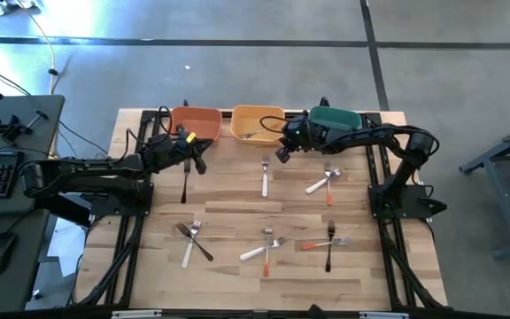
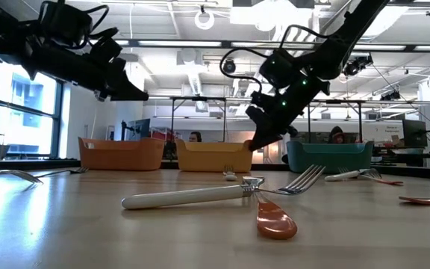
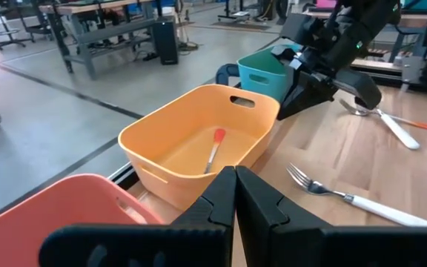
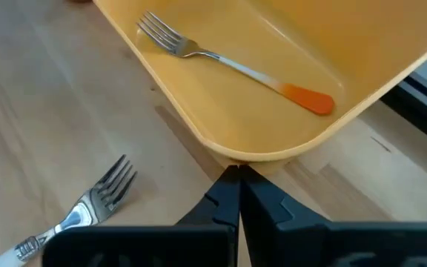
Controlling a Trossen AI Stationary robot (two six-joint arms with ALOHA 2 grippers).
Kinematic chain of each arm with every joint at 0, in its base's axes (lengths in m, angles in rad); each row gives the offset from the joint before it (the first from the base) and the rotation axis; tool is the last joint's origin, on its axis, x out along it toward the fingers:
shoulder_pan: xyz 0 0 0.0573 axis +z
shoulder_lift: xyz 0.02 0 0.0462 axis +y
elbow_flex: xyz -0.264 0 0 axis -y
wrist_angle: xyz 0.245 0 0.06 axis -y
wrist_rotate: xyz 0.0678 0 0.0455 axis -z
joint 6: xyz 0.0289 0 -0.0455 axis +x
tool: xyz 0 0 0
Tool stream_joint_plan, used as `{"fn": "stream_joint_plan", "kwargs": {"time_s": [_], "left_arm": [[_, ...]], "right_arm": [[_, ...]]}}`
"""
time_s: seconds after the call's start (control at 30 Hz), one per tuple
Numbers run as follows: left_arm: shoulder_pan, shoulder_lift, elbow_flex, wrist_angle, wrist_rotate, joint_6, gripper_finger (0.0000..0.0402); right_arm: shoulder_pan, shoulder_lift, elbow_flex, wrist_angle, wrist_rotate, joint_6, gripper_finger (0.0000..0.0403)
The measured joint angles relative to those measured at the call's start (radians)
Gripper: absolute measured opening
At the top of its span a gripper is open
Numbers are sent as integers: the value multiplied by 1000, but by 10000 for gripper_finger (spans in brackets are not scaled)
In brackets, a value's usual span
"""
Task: Sort silverware by color (type)
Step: Adjust the yellow bin, then put the white fork into the orange bin
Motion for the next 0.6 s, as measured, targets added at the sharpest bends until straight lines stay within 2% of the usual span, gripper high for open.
{"fn": "stream_joint_plan", "kwargs": {"time_s": [0.13,0.4,0.5,0.6], "left_arm": [[11,0,0,1,1,1,0],[31,0,0,-11,2,1,0],[28,0,0,-16,19,-4,0],[21,0,0,-41,98,-35,0]], "right_arm": [[0,-18,0,-29,-7,-16,0],[0,-161,0,-179,-19,-73,0],[7,-202,0,-226,-102,-134,0],[40,-230,0,-286,-200,-166,0]]}}
